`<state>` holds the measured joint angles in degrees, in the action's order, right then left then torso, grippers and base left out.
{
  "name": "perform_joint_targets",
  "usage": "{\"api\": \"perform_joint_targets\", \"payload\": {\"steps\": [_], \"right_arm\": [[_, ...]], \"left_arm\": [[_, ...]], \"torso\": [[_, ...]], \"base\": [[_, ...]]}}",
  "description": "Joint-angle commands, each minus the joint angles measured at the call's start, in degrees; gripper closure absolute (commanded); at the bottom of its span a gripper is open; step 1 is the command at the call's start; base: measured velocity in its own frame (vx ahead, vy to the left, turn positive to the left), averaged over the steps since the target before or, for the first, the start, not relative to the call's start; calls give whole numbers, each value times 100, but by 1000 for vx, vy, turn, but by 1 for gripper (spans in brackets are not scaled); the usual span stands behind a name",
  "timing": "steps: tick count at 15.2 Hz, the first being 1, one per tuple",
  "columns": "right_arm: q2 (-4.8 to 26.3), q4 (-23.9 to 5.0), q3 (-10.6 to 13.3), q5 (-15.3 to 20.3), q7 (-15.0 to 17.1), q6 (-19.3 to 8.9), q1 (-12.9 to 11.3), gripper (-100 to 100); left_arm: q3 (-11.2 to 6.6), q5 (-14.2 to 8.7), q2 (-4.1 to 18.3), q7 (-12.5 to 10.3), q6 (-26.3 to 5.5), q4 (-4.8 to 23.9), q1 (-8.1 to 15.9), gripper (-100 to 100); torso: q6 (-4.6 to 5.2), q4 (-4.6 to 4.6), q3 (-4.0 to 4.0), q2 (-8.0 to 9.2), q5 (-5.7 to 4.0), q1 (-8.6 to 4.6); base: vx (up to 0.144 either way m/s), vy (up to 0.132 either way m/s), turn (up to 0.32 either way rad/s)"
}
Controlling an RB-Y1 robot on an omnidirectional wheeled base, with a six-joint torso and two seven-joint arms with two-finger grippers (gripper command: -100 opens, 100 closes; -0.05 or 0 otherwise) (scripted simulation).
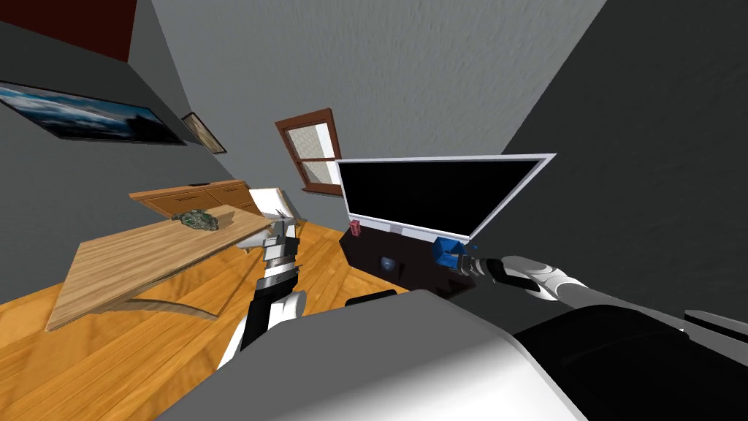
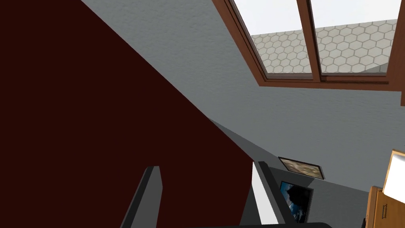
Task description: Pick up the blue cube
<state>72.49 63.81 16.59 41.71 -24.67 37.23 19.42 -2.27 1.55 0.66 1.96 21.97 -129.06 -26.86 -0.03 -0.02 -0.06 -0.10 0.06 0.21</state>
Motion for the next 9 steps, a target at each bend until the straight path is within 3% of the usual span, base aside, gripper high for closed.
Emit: {"api": "perform_joint_targets", "payload": {"steps": [1, 3, 7, 9], "right_arm": [[87, -209, 90, 129, -88, 19, -57, -100], [313, -545, 255, 376, -235, 51, -90, -100], [472, -829, 422, 594, -359, 83, -102, -100], [472, -829, 422, 594, -359, 83, -102, -100]], "left_arm": [[0, 0, 0, 0, 0, 0, 0, 0], [0, 0, 0, 0, 0, 0, 0, 0], [0, 0, 0, 0, 0, 0, -1, 0], [-1, 0, 0, 0, 0, 0, -1, 0]], "torso": [[0, 0, 0, 0, 0, 0], [-1, -1, -2, -3, -1, -4], [2, -2, -4, -7, -1, -2], [2, -1, -3, -5, -3, -9]], "base": [[40, 41, 109], [53, 46, 159], [58, 41, 122], [45, 11, 57]]}}
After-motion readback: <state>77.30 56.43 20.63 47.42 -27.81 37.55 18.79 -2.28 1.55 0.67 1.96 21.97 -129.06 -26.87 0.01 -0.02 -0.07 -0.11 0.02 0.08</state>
